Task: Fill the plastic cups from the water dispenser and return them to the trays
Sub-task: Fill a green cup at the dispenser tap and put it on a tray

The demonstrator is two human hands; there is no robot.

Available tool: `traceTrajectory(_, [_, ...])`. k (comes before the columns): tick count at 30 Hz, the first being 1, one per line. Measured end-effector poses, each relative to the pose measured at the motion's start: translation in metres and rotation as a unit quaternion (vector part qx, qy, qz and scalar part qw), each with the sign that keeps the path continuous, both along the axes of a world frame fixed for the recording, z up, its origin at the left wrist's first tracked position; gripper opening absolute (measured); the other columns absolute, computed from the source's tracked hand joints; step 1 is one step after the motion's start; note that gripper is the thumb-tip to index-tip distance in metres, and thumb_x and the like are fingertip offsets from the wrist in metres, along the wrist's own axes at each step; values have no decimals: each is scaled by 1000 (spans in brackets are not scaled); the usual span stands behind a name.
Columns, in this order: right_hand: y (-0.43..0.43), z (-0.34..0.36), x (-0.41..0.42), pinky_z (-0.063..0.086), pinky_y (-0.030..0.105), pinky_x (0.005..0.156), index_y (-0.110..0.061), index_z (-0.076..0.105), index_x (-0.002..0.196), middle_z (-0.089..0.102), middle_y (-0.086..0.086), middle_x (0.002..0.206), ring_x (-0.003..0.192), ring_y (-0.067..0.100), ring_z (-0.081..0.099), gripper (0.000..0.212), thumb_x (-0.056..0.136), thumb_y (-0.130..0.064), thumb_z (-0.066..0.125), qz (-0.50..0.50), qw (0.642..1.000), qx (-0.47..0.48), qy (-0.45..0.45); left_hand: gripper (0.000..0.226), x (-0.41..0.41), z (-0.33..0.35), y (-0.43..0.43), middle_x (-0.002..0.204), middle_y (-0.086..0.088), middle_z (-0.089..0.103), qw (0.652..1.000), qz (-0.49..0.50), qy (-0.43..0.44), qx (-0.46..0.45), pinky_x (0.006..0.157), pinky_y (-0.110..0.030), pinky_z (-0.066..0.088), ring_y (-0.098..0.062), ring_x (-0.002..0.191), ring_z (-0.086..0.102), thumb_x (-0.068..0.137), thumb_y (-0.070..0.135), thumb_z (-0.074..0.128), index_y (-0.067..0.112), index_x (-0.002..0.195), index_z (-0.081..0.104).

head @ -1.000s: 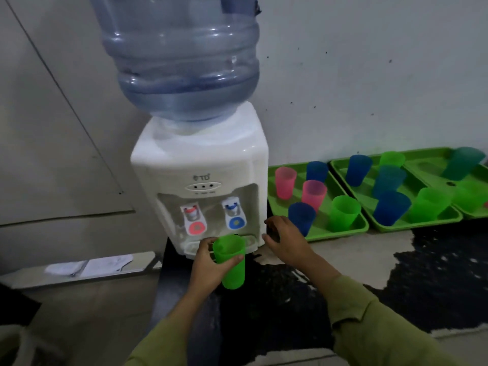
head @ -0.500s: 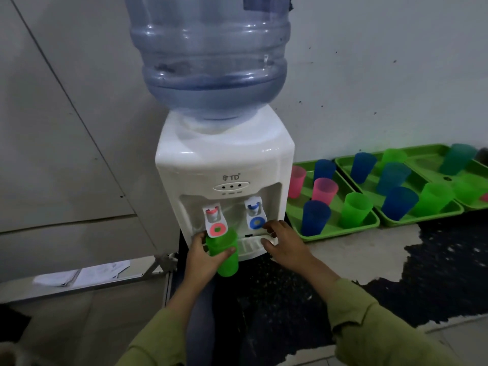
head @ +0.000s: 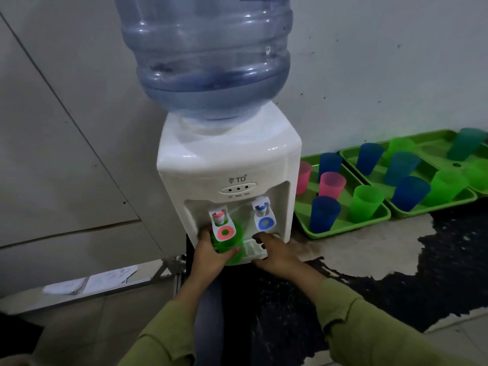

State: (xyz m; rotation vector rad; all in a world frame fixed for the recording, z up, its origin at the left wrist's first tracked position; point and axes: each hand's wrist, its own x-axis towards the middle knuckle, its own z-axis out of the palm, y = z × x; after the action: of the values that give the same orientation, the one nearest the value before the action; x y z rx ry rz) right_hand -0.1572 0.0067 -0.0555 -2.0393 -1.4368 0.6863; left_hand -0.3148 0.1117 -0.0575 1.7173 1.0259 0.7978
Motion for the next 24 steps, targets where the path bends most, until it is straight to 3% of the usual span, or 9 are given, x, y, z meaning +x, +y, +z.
traceTrajectory(4, [19,-3,-21,40,20,88,-17,42,129,54,6,127,118,21,53,66,73,-26,75,-26,995,26,94,60,-3,5,4,101,11,64,999,-33,8,0,73,-7,48,0,93,62,61,14,86,22,108,50])
traceTrajectory(8, [38,-9,-35,47,38,97,-15,43,126,54,8,126,116,23,53,71,66,-28,79,-47,992,34,112,49,-9,16,3,102,12,66,999,-32,11,1,76,-12,49,1,93,63,70,18,81,26,108,52])
traceTrajectory(10, [45,-11,-39,47,39,99,-14,44,125,54,9,126,117,24,53,70,66,-27,79,-57,989,52,129,39,-13,21,1,103,13,66,1000,-15,2,0,76,-14,49,2,93,63,77,22,75,29,108,53])
traceTrajectory(14, [51,-11,-45,49,34,95,-17,49,121,60,3,121,112,17,58,69,62,-29,82,-77,979,108,153,20,-16,26,2,98,-3,65,993,18,88,77,80,-32,50,-15,89,62,83,27,68,13,97,67])
traceTrajectory(20, [54,-15,-45,48,35,95,-15,47,122,59,5,123,112,20,57,68,66,-30,82,-86,976,116,163,15,-12,28,0,102,-9,60,974,53,151,160,76,-13,33,-14,86,52,83,17,69,3,85,72])
traceTrajectory(24, [53,-17,-45,47,37,97,-17,43,125,57,3,126,114,19,56,72,66,-29,82,-85,976,102,173,14,-13,29,-4,105,-7,53,973,45,166,157,81,-15,33,-13,89,48,86,14,62,2,86,69])
